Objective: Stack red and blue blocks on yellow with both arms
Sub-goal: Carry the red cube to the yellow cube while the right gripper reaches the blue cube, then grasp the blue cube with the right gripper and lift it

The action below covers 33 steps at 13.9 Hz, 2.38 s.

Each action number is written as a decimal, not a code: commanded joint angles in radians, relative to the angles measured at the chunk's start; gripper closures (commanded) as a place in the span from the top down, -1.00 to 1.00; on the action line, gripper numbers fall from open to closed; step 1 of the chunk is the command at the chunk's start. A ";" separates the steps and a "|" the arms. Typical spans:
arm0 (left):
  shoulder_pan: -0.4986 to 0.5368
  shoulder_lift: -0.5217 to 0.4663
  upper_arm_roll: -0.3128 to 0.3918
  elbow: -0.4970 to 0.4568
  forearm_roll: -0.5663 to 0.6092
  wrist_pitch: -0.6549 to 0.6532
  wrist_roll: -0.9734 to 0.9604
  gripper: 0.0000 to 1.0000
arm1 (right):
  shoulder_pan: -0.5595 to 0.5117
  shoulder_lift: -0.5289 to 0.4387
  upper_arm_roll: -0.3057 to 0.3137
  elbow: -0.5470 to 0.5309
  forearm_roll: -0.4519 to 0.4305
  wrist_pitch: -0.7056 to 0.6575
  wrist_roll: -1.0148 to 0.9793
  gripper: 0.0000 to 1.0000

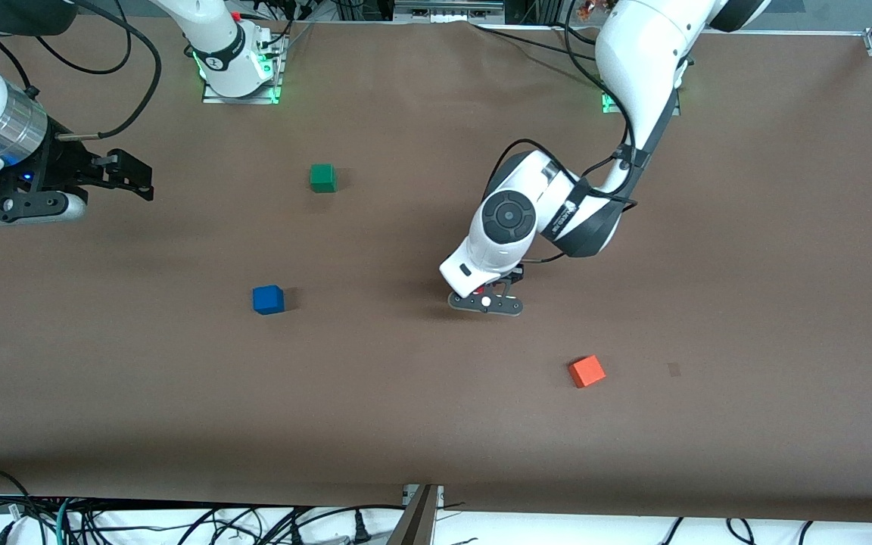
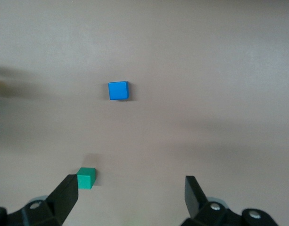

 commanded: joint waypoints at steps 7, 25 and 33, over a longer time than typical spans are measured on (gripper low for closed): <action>-0.030 0.029 0.011 0.000 0.067 0.041 -0.009 -1.00 | -0.008 0.014 0.008 0.024 -0.003 -0.011 -0.009 0.99; -0.062 0.040 0.019 -0.008 0.114 0.041 -0.003 -1.00 | 0.089 0.356 0.017 -0.381 -0.002 0.841 -0.009 0.99; -0.062 0.037 0.019 -0.028 0.114 0.038 -0.007 -1.00 | 0.089 0.462 0.037 -0.452 0.012 1.075 0.010 0.72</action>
